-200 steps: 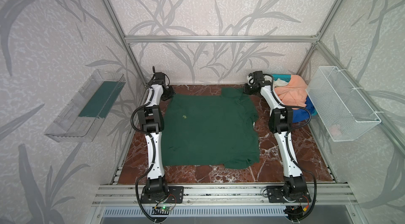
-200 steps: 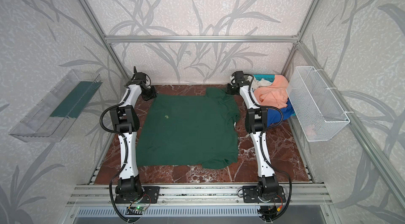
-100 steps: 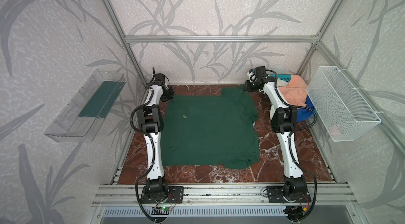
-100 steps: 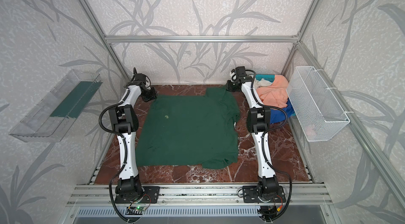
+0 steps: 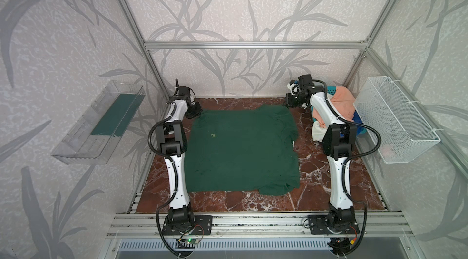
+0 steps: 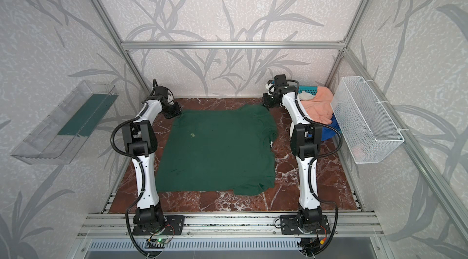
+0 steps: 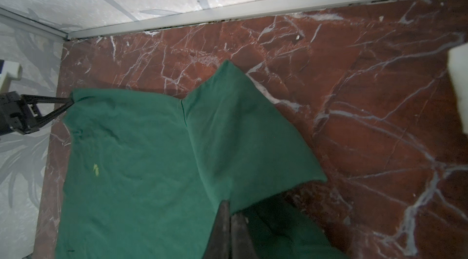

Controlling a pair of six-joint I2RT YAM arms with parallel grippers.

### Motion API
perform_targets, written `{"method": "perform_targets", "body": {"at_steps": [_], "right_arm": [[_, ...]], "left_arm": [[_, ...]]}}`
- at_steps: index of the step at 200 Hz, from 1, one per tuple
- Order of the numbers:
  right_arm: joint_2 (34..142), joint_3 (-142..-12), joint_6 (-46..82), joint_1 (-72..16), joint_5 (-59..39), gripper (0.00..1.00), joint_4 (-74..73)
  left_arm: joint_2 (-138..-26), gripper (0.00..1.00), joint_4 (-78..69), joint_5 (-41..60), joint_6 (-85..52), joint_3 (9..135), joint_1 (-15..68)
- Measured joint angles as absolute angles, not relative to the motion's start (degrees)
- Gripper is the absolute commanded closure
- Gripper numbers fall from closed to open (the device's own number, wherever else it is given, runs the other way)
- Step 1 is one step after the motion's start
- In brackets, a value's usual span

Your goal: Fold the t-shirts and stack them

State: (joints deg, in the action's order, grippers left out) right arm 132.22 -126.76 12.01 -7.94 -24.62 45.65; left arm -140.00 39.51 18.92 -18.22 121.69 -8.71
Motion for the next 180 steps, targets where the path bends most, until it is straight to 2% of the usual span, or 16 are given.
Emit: {"method": "perform_targets", "body": {"at_steps": [71, 180], "right_arm": [[121.27, -108.66, 11.94, -8.23, -24.53, 1.0, 40.12], [115.46, -99.02, 11.88, -7.16, -22.94, 1.0, 37.12]], "left_arm": [[-130.96, 1.0, 32.95, 19.09, -19.44, 110.0, -8.73], [-129.62, 1.0, 29.69, 17.8, -19.55, 106.04, -10.11]]}}
